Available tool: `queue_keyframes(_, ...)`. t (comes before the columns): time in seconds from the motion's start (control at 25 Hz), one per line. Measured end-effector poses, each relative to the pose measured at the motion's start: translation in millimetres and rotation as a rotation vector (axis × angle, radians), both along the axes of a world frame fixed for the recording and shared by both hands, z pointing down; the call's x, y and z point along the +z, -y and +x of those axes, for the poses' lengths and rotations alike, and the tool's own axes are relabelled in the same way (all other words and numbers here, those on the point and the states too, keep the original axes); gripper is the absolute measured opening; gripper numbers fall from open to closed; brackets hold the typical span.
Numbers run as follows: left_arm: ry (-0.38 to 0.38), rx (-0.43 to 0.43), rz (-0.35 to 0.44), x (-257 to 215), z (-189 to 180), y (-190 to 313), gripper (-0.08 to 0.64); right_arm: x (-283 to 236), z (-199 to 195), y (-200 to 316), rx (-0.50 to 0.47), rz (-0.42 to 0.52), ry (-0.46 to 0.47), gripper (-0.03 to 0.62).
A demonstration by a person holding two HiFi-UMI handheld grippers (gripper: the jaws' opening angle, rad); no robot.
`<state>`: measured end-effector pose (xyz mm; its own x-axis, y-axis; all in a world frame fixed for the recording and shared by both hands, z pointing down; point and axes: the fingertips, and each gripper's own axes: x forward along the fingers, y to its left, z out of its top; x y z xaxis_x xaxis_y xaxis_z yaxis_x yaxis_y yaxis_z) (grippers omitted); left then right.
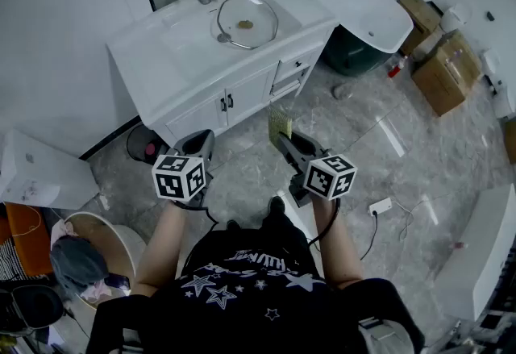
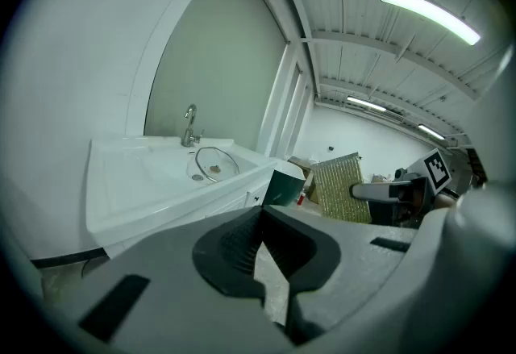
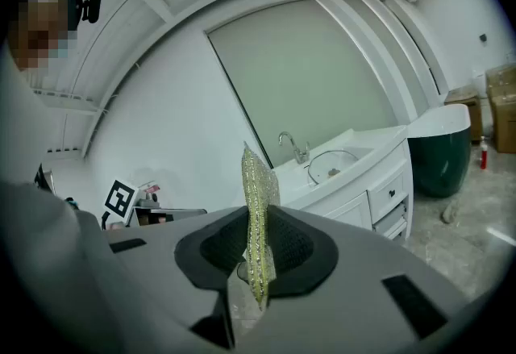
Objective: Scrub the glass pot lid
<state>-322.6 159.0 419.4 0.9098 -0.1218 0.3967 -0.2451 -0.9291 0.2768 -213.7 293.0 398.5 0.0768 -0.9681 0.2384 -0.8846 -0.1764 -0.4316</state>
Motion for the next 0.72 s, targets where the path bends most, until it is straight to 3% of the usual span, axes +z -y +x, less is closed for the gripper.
queue_keyframes(0.72, 0.020, -0.024, -0.058, 19, -19, -6, 0.008, 5, -14, 1, -0.015, -0.023, 0.009, 0.066)
